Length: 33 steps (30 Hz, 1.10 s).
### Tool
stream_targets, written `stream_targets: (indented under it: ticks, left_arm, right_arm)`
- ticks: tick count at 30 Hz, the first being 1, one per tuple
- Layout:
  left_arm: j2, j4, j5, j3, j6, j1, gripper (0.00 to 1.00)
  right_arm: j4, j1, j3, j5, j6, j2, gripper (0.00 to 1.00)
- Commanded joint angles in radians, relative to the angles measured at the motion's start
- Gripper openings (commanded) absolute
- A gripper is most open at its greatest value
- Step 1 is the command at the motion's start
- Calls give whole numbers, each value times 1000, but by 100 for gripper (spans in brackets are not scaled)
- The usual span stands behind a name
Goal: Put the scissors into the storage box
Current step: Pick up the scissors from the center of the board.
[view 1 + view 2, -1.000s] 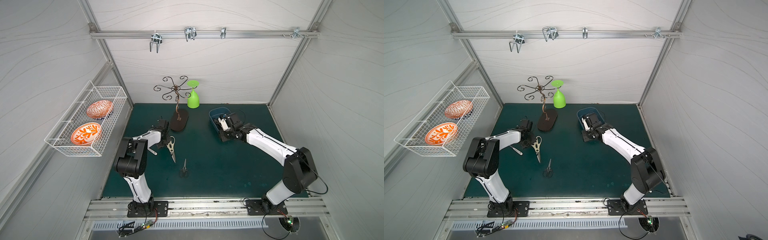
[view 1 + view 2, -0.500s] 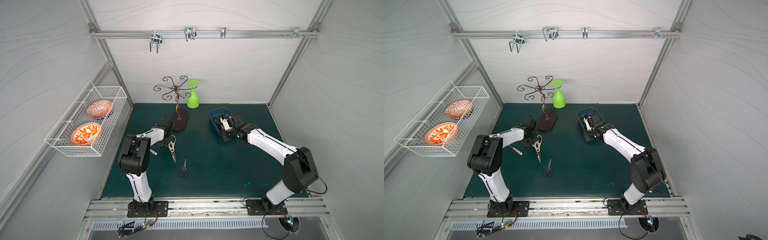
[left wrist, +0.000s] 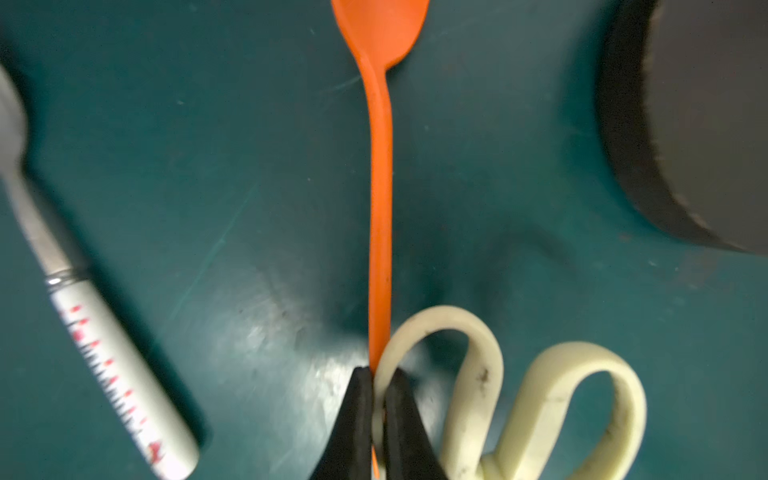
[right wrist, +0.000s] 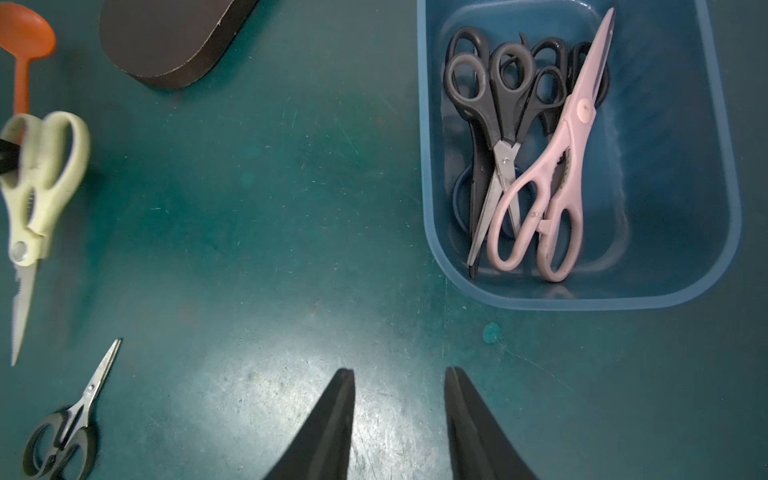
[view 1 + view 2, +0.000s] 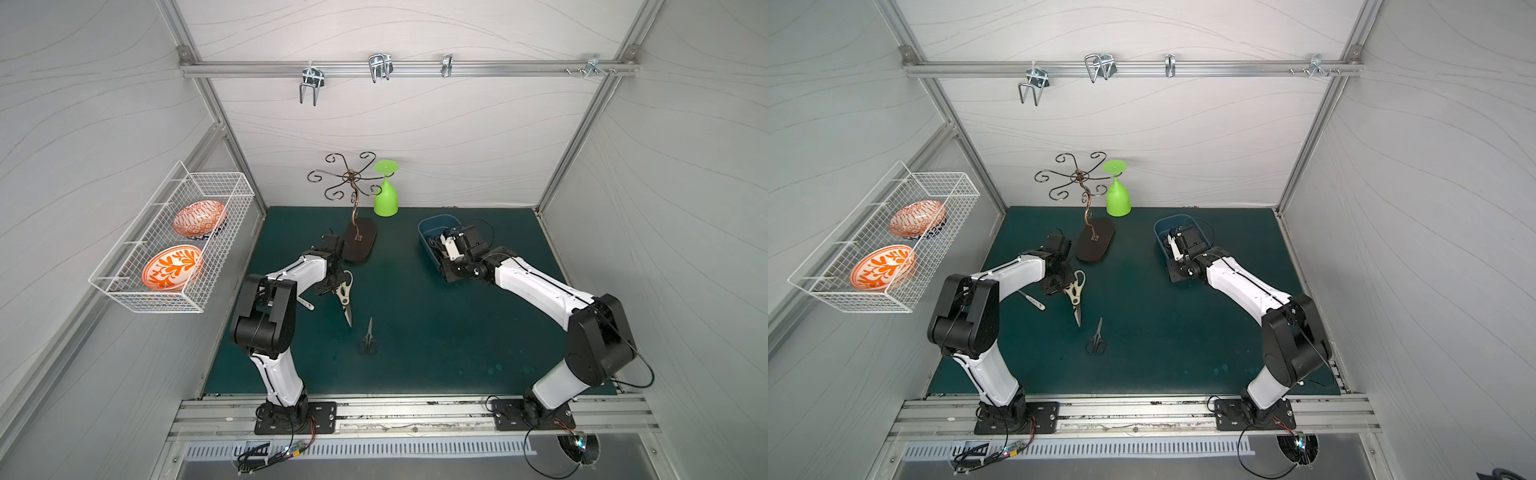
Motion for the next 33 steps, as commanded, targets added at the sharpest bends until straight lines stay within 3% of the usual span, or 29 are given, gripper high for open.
stream_targets:
  ticks: [1,10,23,33]
  left_arm:
    - [-63,-27,2,21,23,-3,0]
    - [-70,-13,11,6,16,-3,0]
    - [38,25,11,-8,-6,-4,0]
    - [-40,41,83,-24,-20,-13,0]
  right_arm:
    - [7,-5,-14,6,12,-15,41]
    - [3,-7,-15,25,9,-18,40]
    - [3,-9,-21,33,7,-18,41]
    - [5,-17,-25,29,14,-15,41]
